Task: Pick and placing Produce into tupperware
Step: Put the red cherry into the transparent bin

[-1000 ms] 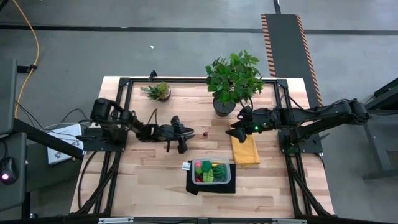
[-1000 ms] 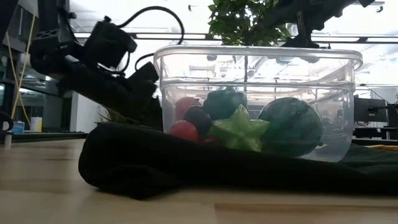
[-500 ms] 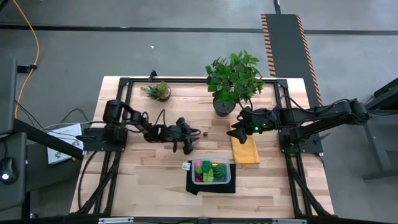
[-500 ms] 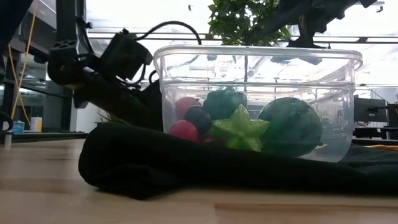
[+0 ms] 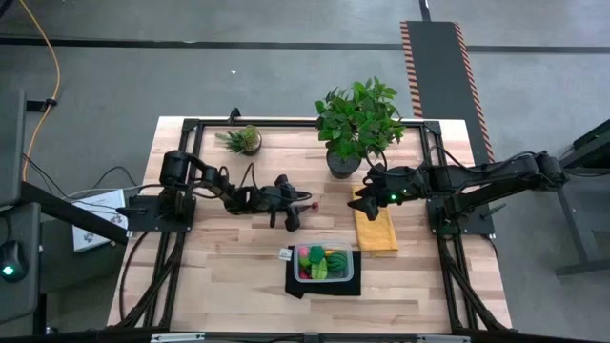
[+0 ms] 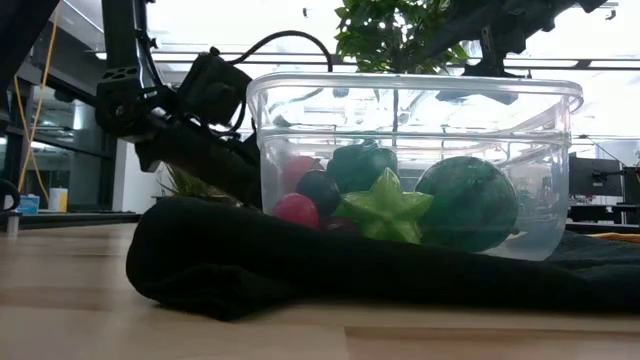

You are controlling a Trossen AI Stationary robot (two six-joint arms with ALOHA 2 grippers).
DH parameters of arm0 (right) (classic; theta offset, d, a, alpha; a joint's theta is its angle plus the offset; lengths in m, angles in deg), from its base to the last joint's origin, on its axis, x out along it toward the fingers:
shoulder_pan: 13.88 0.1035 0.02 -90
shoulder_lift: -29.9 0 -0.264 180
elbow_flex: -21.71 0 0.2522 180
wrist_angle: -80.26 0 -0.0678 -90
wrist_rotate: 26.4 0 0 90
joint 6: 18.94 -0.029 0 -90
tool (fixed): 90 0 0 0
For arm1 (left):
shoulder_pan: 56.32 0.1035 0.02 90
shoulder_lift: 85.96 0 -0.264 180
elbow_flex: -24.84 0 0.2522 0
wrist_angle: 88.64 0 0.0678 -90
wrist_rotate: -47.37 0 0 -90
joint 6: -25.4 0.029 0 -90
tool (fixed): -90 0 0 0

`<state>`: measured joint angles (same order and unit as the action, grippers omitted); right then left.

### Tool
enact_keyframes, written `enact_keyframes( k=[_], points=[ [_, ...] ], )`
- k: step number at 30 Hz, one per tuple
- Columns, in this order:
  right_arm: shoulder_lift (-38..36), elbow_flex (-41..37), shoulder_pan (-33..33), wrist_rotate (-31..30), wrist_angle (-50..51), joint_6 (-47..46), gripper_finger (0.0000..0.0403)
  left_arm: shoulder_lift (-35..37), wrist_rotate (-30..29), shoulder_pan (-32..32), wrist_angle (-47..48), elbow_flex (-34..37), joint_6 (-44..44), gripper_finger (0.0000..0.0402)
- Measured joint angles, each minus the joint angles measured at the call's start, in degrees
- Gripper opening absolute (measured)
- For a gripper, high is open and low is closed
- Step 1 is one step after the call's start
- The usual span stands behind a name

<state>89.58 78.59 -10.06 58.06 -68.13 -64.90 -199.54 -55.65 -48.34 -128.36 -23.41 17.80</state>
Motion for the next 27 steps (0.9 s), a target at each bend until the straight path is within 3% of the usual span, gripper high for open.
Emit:
enact_keyframes(
  k=[27],
  points=[
    [0.0,0.0,0.0,-0.6,0.0,0.6,0.0282,-0.6,4.7,0.0,0.6,-2.1,4.4,0.0179]
  ],
)
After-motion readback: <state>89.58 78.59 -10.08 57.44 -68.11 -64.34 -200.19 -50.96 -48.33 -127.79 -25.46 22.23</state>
